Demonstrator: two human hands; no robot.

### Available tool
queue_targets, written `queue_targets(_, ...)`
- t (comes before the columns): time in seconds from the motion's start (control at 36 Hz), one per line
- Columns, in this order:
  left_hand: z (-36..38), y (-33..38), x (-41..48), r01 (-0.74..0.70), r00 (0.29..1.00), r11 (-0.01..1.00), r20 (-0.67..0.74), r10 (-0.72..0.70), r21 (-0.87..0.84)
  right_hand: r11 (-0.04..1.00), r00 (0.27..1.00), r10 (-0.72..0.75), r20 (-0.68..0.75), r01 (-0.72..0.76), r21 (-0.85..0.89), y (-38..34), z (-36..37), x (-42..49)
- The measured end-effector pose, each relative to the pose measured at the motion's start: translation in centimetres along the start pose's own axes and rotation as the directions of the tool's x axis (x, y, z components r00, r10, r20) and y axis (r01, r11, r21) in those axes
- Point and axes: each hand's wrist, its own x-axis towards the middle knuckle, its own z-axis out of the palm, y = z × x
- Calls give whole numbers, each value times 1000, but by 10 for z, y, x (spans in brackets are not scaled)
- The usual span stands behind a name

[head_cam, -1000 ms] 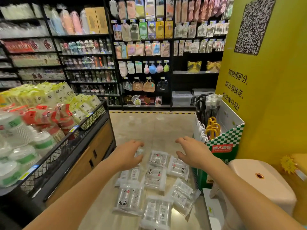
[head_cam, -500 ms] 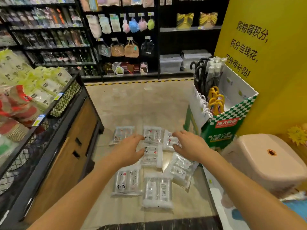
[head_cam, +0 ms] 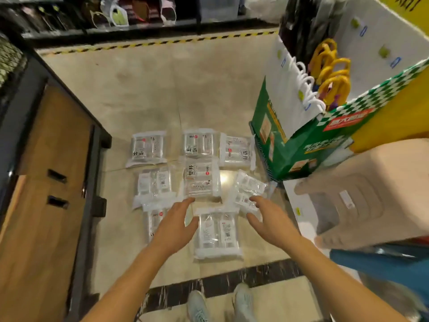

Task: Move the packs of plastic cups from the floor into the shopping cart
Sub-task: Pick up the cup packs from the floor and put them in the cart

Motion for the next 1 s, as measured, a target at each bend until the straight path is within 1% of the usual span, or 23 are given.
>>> queue_targets(0.06, 25, -21, 13, 19, 1000, 1000, 12, -19, -8, 999, 1000, 28, 6, -29, 39, 15, 23, 19)
queue_targets(0.14, 76, -71, 50, 53, 998, 998, 38, -51, -28, 994, 998, 47, 53, -52, 98, 45, 79, 66)
queue_targets(0.28, 168, -161, 119, 111, 992, 992, 70, -106, -59, 993, 992, 43, 123, -56, 101, 108, 196, 147)
queue_targets(0.42, 263, -247, 185, 134, 985, 989, 117, -127, -57, 992, 979, 74, 190, -92, 86, 167, 305, 216)
queue_targets(0.5, 319, -292, 217, 162, 977, 984, 150, -149, -72, 990, 974, 83, 211, -105, 95, 201, 362, 251)
queue_targets(0.61, 385, -339, 251, 169, 973, 985, 165, -161, -31, 980, 973, 124, 195, -151, 132, 247, 428, 290)
queue_targets(0.69, 423, -365, 266, 147, 982, 989, 118, -149, 27, 975, 974, 123, 189, -154, 159, 274, 463, 311)
queue_targets(0.78, 447, -379, 274, 144, 989, 983, 27, -148, 110, 973, 975, 61, 211, -105, 205, 290, 490, 322)
queue_targets(0.86, 457, -387, 281, 262, 965, 964, -44, -260, 36, 960, 983, 59, 175, -104, 259, 298, 509, 326)
queue_targets(0.94, 460, -395, 283, 199, 980, 979, -7, -198, 37, 942, 986, 78, 148, -121, 312, 299, 517, 326)
queue_targets(1.0, 456, -396, 283, 186, 982, 983, 7, -186, 0, 935, 987, 75, 142, -119, 335, 297, 516, 324)
